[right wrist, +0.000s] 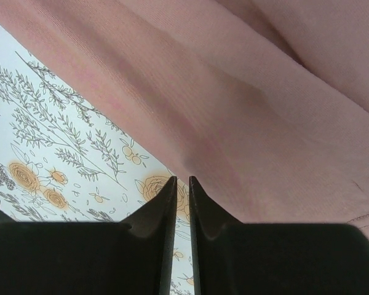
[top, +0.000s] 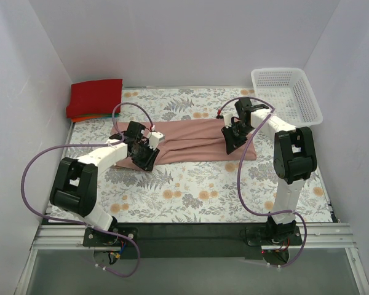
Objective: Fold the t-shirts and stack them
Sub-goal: Fold the tshirt
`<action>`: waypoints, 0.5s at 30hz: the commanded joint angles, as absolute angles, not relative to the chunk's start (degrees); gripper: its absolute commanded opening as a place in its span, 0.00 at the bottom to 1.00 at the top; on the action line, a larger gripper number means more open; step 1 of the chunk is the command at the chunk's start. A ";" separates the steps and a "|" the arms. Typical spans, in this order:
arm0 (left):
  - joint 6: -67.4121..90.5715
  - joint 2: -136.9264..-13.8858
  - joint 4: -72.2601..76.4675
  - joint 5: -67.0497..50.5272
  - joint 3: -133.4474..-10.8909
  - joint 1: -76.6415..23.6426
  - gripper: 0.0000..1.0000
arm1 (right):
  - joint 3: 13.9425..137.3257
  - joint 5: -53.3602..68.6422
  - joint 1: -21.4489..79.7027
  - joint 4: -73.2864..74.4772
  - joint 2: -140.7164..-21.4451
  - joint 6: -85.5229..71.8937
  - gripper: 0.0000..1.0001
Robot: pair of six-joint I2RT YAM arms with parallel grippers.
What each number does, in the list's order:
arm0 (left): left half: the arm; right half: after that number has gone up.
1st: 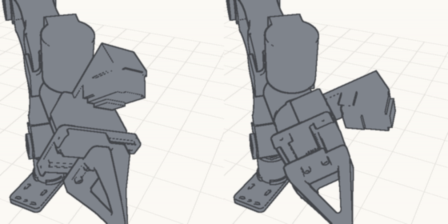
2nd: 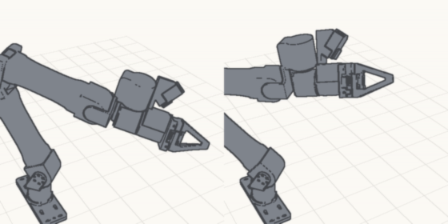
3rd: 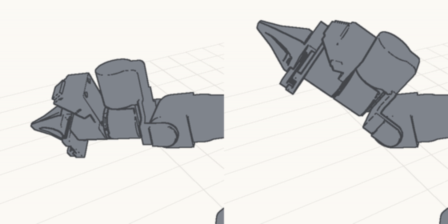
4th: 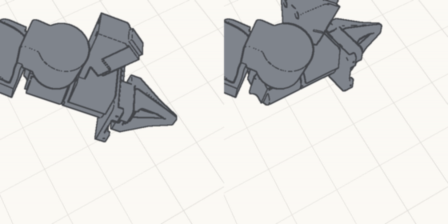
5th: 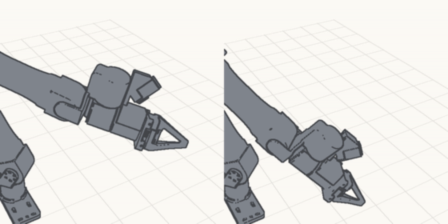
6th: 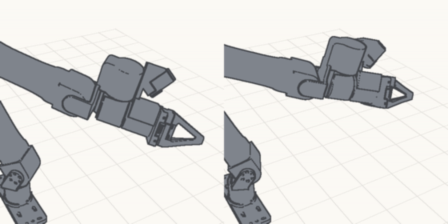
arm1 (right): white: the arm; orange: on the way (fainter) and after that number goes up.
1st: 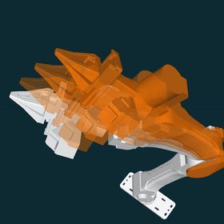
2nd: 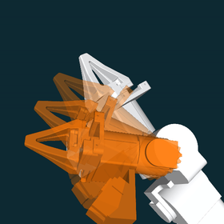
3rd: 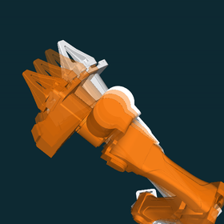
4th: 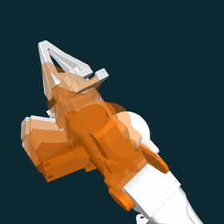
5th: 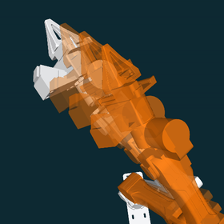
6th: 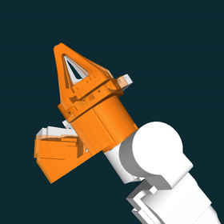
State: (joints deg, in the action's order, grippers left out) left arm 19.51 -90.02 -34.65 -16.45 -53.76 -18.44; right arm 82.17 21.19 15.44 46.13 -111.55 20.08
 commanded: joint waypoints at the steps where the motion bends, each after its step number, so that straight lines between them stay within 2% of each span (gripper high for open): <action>1: 20.92 -89.65 -31.66 -14.07 -52.56 -19.68 0.34 | 82.09 22.06 15.21 45.44 -111.97 20.48 0.18; 6: 21.01 -92.63 -28.48 -10.73 -50.89 -20.65 0.31 | 82.00 21.62 15.20 45.53 -111.71 20.48 0.18; 9: 20.39 -93.60 -28.21 -9.67 -49.84 -21.00 0.21 | 81.48 21.62 15.12 45.44 -111.53 20.74 0.18; 12: 19.43 -93.08 -29.70 -9.75 -49.66 -21.09 0.03 | 81.12 21.36 14.94 45.44 -111.45 20.92 0.18; 15: 18.55 -91.67 -33.30 -9.32 -51.93 -21.01 0.00 | 80.86 21.44 14.77 45.44 -111.36 21.18 0.18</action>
